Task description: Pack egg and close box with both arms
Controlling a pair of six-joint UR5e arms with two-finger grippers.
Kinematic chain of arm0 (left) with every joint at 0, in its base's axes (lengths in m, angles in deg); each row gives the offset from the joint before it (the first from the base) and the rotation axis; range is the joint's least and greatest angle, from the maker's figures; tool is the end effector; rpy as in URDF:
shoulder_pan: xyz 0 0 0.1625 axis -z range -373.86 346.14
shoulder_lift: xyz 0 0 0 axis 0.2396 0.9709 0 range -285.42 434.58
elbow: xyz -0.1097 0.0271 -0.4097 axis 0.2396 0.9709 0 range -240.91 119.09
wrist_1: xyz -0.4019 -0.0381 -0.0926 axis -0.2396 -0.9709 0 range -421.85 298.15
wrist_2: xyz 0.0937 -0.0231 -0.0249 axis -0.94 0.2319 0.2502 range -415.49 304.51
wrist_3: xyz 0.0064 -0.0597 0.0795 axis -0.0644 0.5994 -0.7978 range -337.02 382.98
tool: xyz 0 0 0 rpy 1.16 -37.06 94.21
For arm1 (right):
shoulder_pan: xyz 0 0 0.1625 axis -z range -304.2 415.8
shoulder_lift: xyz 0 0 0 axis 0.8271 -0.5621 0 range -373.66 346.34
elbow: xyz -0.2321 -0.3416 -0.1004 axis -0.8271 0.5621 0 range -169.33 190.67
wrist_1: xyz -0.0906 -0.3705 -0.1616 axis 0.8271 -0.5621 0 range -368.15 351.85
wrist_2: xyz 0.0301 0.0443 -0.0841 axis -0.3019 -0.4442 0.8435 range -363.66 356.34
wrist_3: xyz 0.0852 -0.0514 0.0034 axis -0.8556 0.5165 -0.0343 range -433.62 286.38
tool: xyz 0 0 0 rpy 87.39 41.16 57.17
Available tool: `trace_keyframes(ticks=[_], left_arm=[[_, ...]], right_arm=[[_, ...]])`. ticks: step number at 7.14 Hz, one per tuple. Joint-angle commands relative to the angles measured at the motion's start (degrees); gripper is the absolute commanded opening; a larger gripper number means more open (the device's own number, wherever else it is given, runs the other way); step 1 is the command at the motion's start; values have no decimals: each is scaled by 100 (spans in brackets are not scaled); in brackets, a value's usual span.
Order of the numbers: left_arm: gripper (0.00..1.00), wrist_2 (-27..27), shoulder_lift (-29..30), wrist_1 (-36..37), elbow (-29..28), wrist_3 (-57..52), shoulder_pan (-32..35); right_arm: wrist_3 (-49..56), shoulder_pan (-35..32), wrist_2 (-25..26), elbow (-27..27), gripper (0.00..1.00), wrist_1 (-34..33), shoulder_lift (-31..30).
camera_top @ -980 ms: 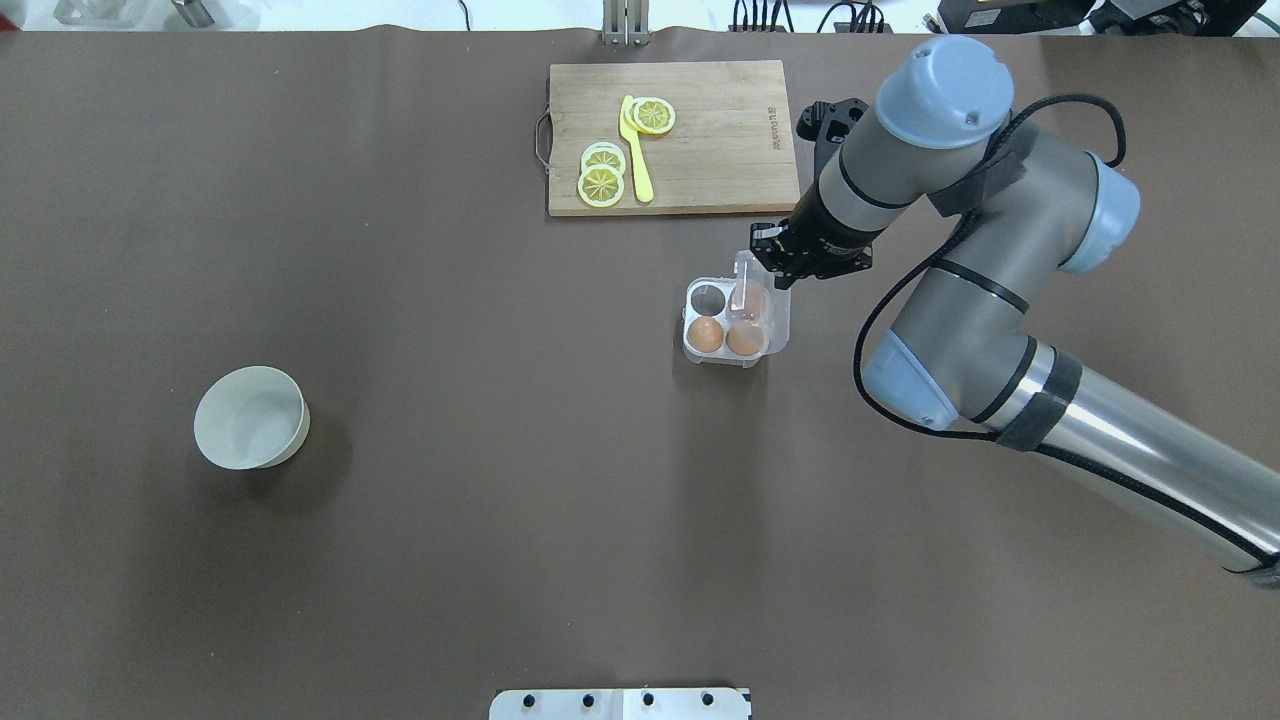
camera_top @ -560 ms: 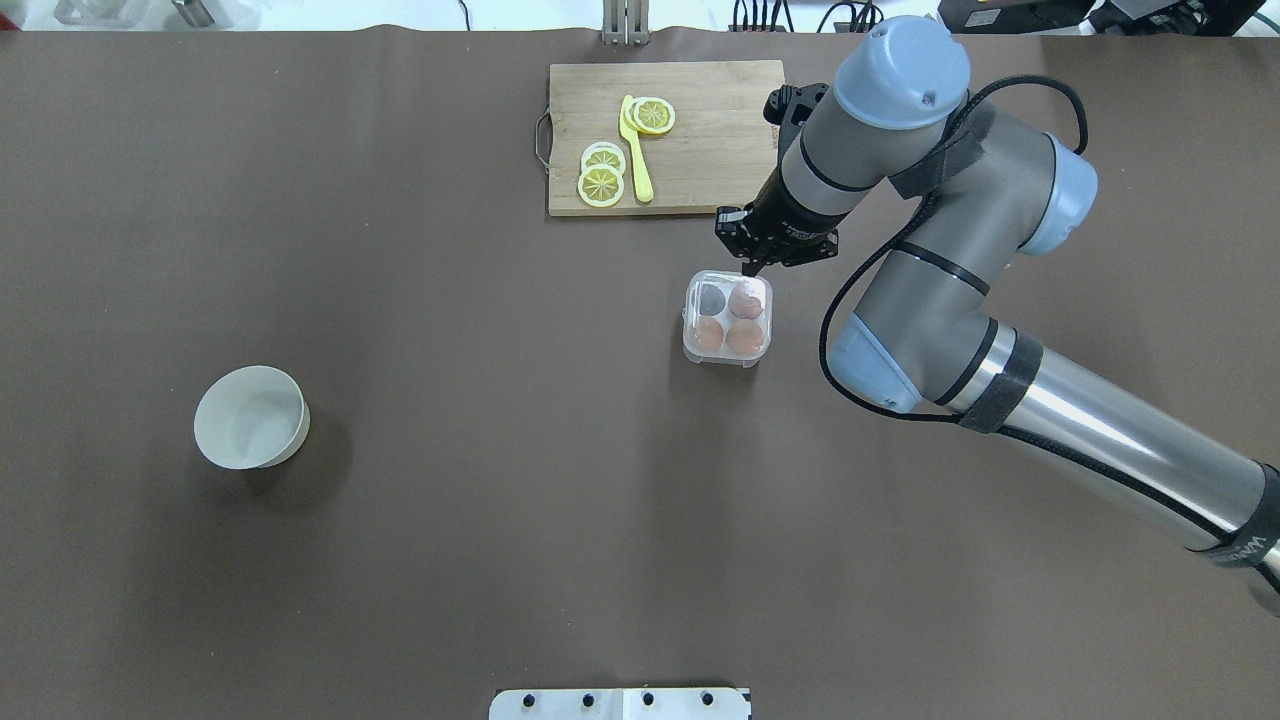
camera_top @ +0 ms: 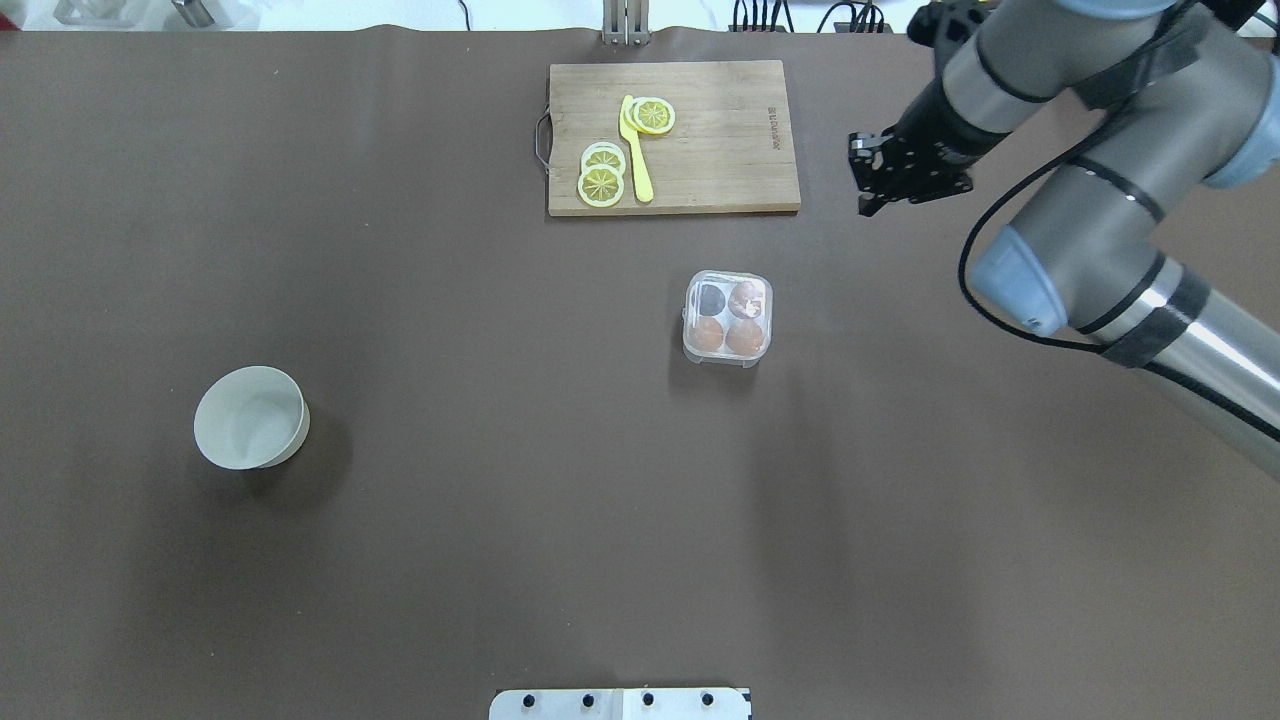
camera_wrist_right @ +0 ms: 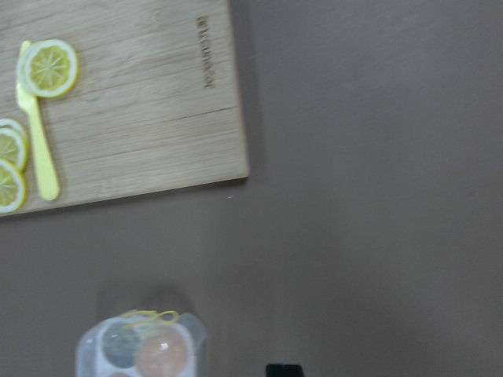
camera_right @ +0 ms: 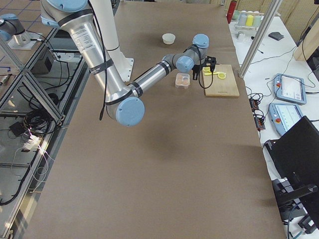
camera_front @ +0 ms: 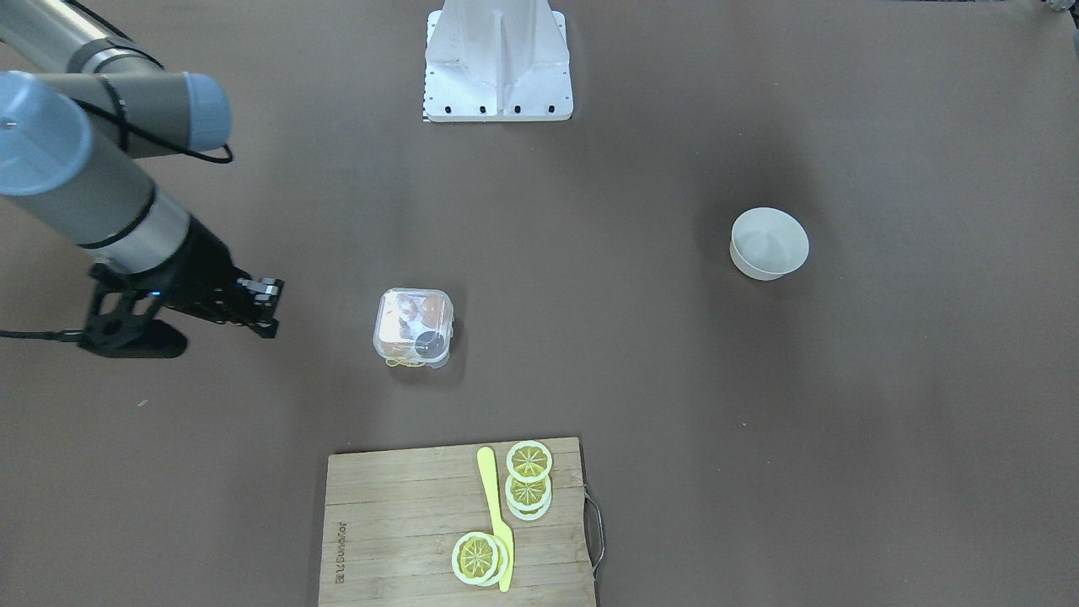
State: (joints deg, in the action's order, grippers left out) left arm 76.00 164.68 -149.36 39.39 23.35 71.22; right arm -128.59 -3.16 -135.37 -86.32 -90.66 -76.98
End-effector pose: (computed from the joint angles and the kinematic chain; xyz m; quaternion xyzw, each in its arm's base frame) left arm -0.0245 -0.4993 0.5768 0.0482 0.3560 0.0615 0.9312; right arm -0.2731 -0.5840 0.3151 0.0129 -0.4678 0.0589 0.8818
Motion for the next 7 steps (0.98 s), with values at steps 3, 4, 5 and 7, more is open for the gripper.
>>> trace_keyframes(ticks=[3, 4, 5, 7], left_arm=[[98, 280, -159, -12, 42, -10, 26], [98, 281, -273, -73, 7, -19, 26], [98, 290, -361, -56, -2, -19, 44], [98, 299, -598, -65, -20, -28, 385]], right_arm=[[4248, -1774, -339, -189, 0, -960, -1758], [4936, -2073, -303, 55, 0, -961, -1980], [5430, -2285, -207, 345, 0, -943, -2113], [6293, -2646, -101, 812, 0, -917, -2228]])
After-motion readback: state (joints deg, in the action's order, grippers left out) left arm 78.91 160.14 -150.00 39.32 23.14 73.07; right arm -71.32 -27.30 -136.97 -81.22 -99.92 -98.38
